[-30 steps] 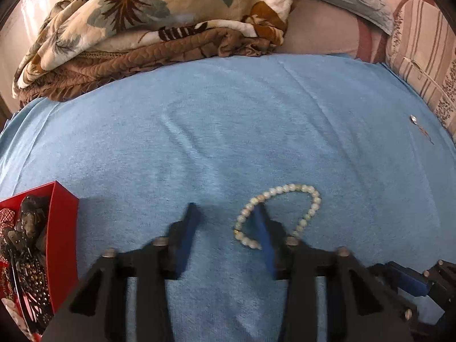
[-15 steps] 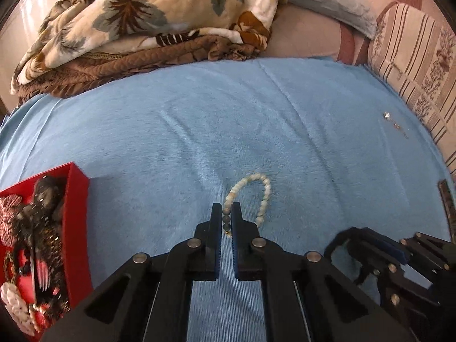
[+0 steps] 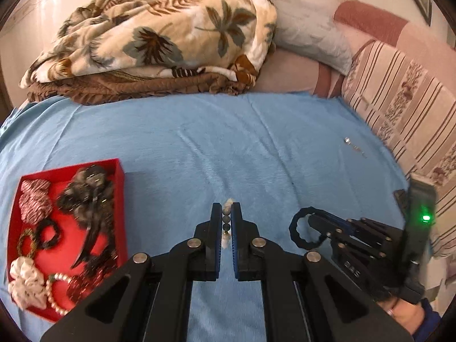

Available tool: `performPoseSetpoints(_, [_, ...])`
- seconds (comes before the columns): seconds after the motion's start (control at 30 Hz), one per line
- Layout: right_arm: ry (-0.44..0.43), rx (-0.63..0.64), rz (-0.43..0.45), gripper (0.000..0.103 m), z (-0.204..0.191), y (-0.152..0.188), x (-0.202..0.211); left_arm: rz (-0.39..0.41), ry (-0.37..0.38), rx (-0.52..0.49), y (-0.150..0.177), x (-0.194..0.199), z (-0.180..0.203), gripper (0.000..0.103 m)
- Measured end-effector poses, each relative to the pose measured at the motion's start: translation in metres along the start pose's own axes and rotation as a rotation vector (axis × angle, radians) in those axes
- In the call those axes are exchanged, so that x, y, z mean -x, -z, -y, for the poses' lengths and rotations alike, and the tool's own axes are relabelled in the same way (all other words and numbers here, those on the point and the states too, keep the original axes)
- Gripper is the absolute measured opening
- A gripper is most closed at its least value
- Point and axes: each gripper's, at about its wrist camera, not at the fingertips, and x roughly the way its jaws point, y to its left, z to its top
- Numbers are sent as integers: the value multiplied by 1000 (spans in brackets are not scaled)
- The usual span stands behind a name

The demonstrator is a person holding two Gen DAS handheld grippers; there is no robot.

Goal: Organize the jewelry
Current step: 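Carry the white bead bracelet and black hair tie toward the red tray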

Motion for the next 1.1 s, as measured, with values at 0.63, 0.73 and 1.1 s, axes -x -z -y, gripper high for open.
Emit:
performPoseSetpoints(0.63, [27, 66, 70, 13, -54, 40, 39, 103, -140, 33, 56, 118, -70, 6])
performPoseSetpoints(0.73, [28, 79, 66, 13, -65, 52, 44, 110, -172, 44, 65, 130, -79, 6])
performPoseSetpoints(1.1, [31, 121, 50, 13, -94, 84, 58, 155, -269, 23, 99, 165, -75, 6])
